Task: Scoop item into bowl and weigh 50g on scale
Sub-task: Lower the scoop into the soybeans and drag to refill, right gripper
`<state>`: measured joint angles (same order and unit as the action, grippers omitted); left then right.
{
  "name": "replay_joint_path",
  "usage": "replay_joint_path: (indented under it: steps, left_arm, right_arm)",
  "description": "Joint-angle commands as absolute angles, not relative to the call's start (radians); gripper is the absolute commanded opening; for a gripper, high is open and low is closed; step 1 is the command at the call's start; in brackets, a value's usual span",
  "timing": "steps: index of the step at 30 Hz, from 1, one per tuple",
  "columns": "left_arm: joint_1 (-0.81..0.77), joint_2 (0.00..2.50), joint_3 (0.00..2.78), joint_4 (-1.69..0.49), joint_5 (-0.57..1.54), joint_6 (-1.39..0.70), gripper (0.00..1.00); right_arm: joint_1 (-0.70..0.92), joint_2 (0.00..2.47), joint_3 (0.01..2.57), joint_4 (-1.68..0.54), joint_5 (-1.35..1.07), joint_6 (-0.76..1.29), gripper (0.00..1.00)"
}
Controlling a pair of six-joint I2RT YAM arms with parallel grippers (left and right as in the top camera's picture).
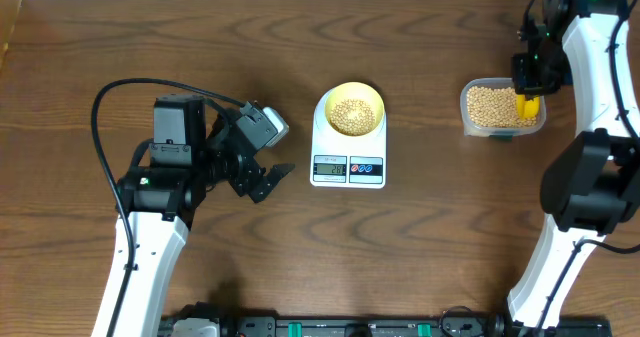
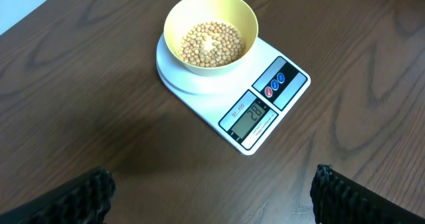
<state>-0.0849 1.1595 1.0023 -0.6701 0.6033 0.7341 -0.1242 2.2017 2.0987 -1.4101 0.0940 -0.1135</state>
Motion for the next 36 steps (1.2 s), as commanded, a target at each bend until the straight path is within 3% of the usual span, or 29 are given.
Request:
replay_joint_path:
  steps: [1, 20, 36]
  left_arm:
    - [-0.079, 1.163, 1.019, -0.67, 0.609, 0.74, 0.96]
    - [-0.079, 1.163, 1.019, -0.67, 0.609, 0.74, 0.96]
    - [-0.079, 1.163, 1.019, -0.67, 0.609, 0.74, 0.96]
  right_arm:
    - [-0.153, 2.195, 2.073, -1.372, 0.005, -0.121, 0.01]
    - [-0.173, 2.196, 1.988, -1.307, -0.302, -0.12, 0.01]
    - [-0.299, 2.196, 1.988, -1.286, -0.523, -0.13, 0.01]
